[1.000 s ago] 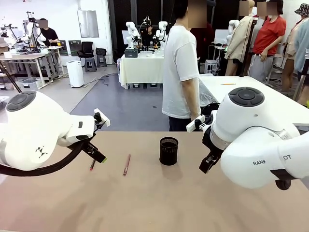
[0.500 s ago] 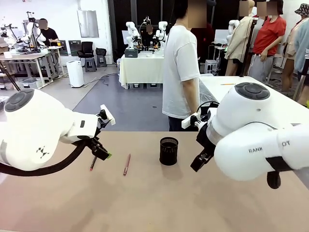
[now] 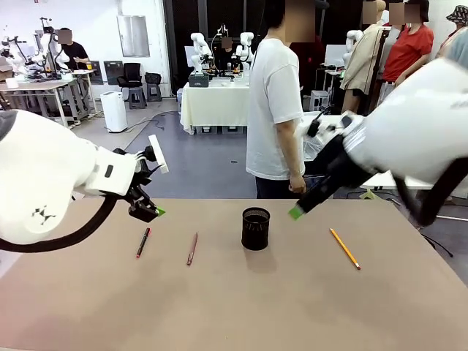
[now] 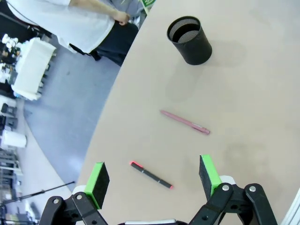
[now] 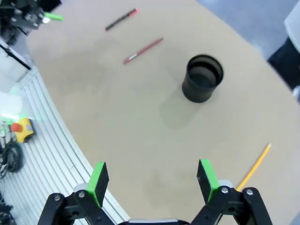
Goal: Place the pens into the pen holder.
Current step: Pick up a writing instrument from the table and place it into the Pen holder.
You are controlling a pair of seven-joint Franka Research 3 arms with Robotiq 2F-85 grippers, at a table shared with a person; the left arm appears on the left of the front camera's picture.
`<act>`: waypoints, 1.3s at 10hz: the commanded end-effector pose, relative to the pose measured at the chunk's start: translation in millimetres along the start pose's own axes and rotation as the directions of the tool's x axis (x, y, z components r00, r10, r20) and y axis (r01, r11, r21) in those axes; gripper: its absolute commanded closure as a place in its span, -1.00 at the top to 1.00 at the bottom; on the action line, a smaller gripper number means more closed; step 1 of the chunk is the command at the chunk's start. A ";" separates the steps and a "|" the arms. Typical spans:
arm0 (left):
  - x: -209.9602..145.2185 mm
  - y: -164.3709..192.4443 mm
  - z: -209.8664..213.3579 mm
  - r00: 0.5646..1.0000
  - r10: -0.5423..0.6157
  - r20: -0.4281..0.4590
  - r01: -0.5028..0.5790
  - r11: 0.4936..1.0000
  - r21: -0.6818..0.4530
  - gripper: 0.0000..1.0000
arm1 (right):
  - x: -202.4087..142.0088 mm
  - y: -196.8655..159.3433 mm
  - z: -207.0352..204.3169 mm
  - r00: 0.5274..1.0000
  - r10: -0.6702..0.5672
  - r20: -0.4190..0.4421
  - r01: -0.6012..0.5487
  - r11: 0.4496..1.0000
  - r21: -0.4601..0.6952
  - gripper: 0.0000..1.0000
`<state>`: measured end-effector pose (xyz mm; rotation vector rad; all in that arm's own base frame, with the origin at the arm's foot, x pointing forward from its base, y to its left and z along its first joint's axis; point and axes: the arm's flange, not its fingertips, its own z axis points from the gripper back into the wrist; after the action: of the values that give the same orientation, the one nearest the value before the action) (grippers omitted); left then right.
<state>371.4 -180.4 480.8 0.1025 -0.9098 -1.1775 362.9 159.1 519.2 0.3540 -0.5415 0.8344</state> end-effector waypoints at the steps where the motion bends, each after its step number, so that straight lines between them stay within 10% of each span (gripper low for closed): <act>1: -76.8 -76.7 54.6 1.000 -0.027 -0.013 0.027 0.999 0.038 1.00 | -1.9 -19.7 27.7 0.999 0.048 0.017 -0.048 0.998 0.027 1.00; 3: -101.3 -98.7 73.5 0.997 0.049 0.059 -0.056 0.992 0.112 1.00 | -0.1 -33.8 53.4 0.999 0.040 0.002 -0.040 0.999 0.008 1.00; 4: 3.0 7.1 14.8 0.999 -0.036 0.008 0.035 0.999 0.038 1.00 | -0.9 -35.9 53.1 0.998 0.059 -0.009 -0.059 0.998 -0.010 1.00; 13: -1.4 20.8 21.8 0.999 -0.028 0.021 0.029 0.996 -0.081 1.00 | -8.6 -46.5 74.8 0.998 0.064 0.025 -0.066 0.994 0.087 1.00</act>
<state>366.7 -177.3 491.8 0.1263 -0.9221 -1.2040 367.0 100.3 561.9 0.3574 -0.5499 0.8851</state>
